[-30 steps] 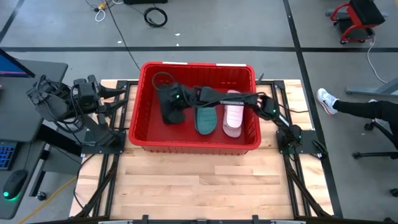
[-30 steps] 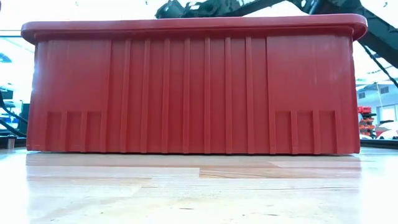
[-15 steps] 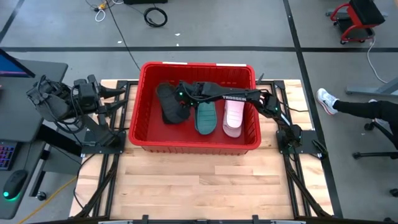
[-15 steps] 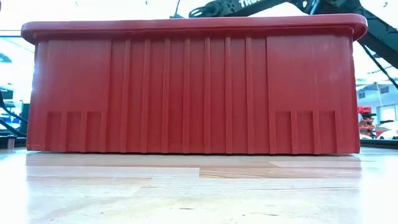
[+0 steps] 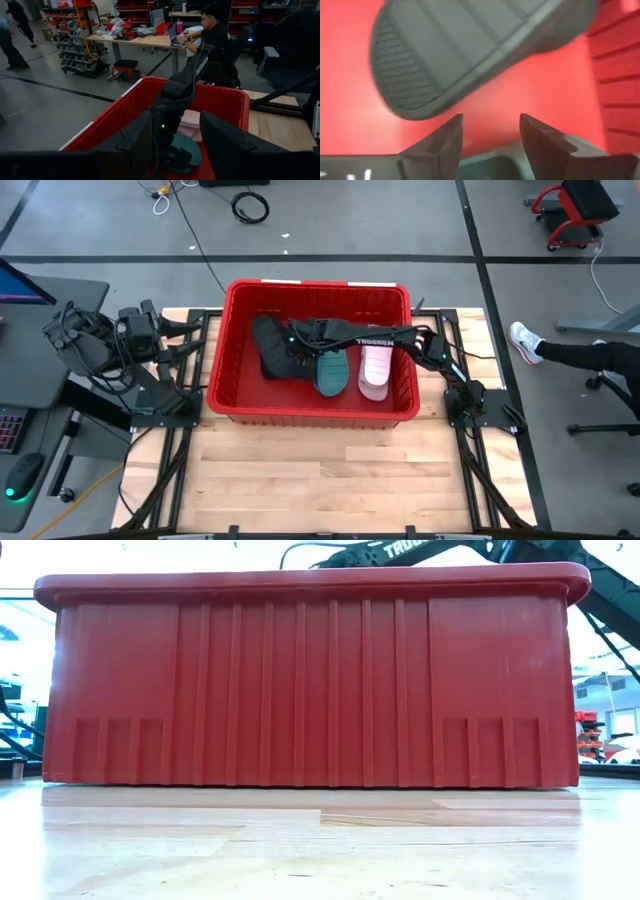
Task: Pick and place slides into bin
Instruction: Put the black slide in the red bin, then return to Home Position
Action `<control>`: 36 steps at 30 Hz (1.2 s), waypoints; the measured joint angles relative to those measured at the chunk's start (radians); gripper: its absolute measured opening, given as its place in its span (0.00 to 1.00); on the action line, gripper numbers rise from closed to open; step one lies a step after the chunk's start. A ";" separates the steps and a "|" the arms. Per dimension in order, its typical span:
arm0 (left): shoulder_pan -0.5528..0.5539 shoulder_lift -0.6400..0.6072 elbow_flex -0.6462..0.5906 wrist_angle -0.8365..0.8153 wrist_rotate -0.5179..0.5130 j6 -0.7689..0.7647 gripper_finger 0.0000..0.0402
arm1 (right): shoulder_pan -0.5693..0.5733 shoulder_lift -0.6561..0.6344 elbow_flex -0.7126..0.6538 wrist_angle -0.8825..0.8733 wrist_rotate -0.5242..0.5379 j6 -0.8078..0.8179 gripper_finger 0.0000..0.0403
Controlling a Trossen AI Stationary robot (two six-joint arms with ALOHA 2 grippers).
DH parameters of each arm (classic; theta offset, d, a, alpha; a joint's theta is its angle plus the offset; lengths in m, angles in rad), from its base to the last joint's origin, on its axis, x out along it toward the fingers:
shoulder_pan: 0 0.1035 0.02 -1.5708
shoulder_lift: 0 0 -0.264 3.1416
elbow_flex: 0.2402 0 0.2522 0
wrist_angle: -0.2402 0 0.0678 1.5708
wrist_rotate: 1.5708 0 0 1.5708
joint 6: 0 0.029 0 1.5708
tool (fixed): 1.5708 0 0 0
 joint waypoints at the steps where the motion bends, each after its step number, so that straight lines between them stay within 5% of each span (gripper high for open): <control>1: 0.000 0.000 0.000 0.000 0.000 -0.001 0.43 | 0.004 0.000 -0.018 0.013 -0.016 -0.002 0.50; 8: 0.000 0.000 0.000 0.000 0.000 -0.002 0.44 | 0.053 0.001 -0.081 0.127 -0.147 -0.005 0.50; 13: 0.000 0.000 0.000 0.001 0.000 -0.003 0.43 | 0.077 0.001 -0.115 0.233 -0.127 0.059 0.50; 27: 0.000 0.000 0.000 0.007 0.000 -0.045 0.43 | 0.067 -0.007 -0.095 0.264 -0.089 0.188 0.50; 36: 0.000 0.000 0.000 0.002 0.000 -0.020 0.41 | 0.051 -0.137 -0.095 0.143 -0.147 0.302 0.48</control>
